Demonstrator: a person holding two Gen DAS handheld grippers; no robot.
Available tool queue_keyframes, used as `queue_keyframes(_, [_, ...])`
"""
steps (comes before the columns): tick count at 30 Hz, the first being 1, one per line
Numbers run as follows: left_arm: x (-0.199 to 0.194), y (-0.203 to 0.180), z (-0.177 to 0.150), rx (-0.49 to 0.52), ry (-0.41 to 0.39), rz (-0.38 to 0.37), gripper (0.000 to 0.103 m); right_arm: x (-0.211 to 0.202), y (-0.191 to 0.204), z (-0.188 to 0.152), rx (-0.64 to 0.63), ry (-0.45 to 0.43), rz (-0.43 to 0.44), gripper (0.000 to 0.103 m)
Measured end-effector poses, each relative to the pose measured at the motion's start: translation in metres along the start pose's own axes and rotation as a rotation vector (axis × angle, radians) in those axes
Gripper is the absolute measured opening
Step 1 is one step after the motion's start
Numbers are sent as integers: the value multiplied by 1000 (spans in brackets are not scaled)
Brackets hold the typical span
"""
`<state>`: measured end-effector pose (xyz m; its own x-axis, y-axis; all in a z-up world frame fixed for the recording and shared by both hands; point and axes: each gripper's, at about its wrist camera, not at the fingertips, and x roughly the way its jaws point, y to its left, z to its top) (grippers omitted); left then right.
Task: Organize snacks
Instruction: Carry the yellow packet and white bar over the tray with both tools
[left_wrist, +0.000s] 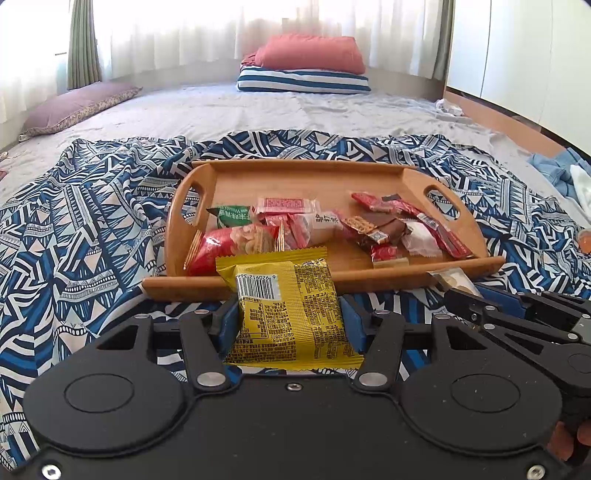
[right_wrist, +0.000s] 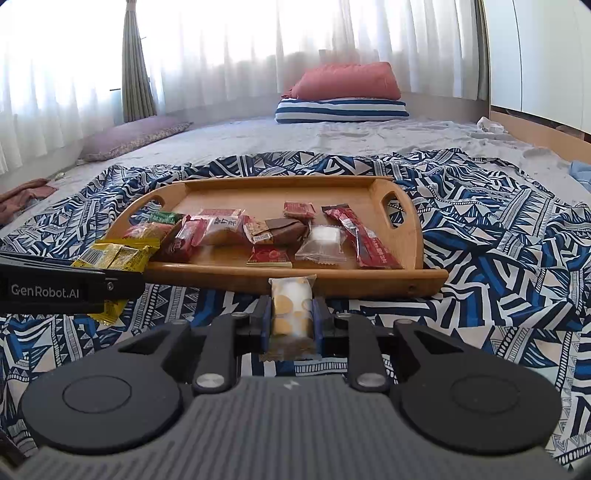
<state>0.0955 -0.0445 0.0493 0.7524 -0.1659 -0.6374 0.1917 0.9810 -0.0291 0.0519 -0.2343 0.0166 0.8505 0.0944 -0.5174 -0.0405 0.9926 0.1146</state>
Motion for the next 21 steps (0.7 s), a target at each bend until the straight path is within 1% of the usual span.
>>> queue_keyframes(9, [-1,5,18,4,-21,-3,54,0,2,18,21,-13,-8,27])
queue_keyframes(15, [3,7,41,2,-32,-10,54,6,3,35,26,-17,-7,27])
queue_keyframes(21, [19,11,66,-11,-26,-20,54,18,4,58,32,-19,-2,27])
